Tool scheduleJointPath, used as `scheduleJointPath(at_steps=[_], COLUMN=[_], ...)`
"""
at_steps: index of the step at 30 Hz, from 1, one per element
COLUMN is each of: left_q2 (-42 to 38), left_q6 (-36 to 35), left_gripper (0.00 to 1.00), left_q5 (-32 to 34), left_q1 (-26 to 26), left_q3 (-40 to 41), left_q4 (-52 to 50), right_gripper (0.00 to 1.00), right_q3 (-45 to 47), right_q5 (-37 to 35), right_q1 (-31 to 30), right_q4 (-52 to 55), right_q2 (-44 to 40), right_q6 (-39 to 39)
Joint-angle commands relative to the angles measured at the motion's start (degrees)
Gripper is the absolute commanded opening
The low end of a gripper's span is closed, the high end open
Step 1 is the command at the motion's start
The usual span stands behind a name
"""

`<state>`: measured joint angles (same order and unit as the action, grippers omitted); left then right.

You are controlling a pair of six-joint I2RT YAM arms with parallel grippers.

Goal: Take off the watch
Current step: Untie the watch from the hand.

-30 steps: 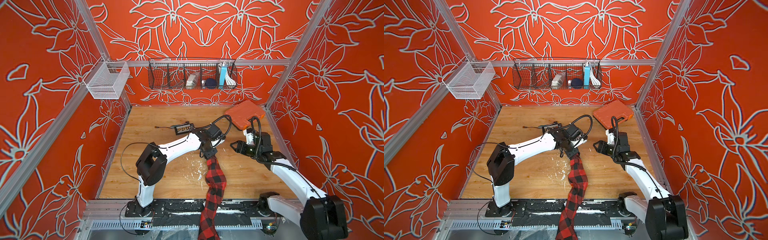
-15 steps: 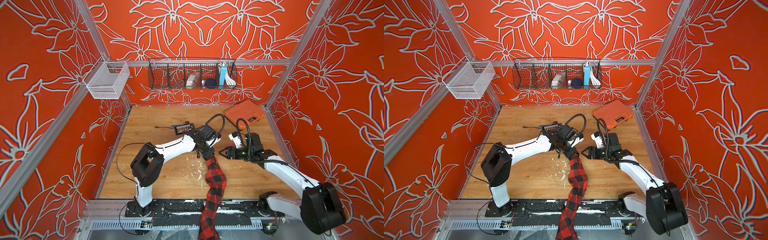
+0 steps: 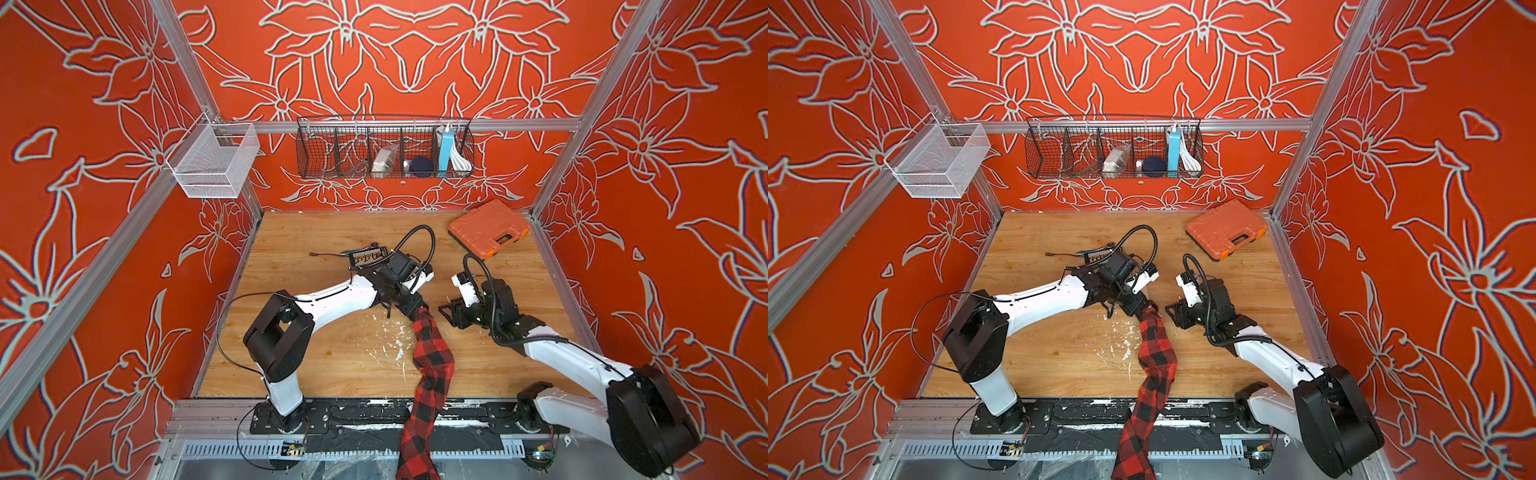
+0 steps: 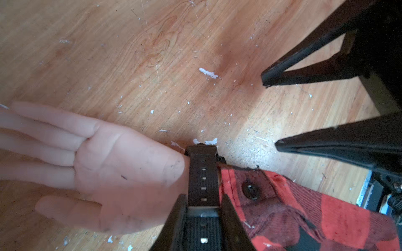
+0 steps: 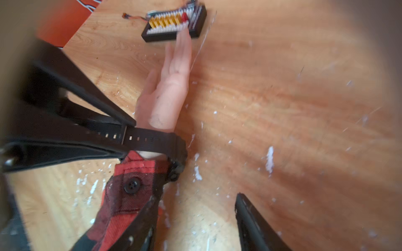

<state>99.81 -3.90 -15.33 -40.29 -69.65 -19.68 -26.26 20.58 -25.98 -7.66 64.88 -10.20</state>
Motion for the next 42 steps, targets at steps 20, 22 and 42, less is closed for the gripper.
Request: scheduleJointPath(at_steps=[20, 22, 42], left_q2=[-3.8, -3.7, -3.6], left_q6=[6.0, 6.1, 7.5], left_gripper=[0.23, 0.23, 0.23], left_q5=[-11.9, -12.0, -16.6], left_q1=[4.3, 4.4, 5.3], left_q3=[3.6, 3.3, 1.3], left_q4=[11.5, 11.2, 10.2], right_gripper=[0.39, 0.38, 0.24], right_q3=[-0.4, -0.6, -2.2], right_q5=[10.4, 11.2, 7.1], right_q1=[-2.8, -3.1, -6.9], right_q4=[-23.1, -22.9, -24.6], right_q2=[11.3, 12.0, 18.4], right_q6=[30.2, 31.3, 35.4])
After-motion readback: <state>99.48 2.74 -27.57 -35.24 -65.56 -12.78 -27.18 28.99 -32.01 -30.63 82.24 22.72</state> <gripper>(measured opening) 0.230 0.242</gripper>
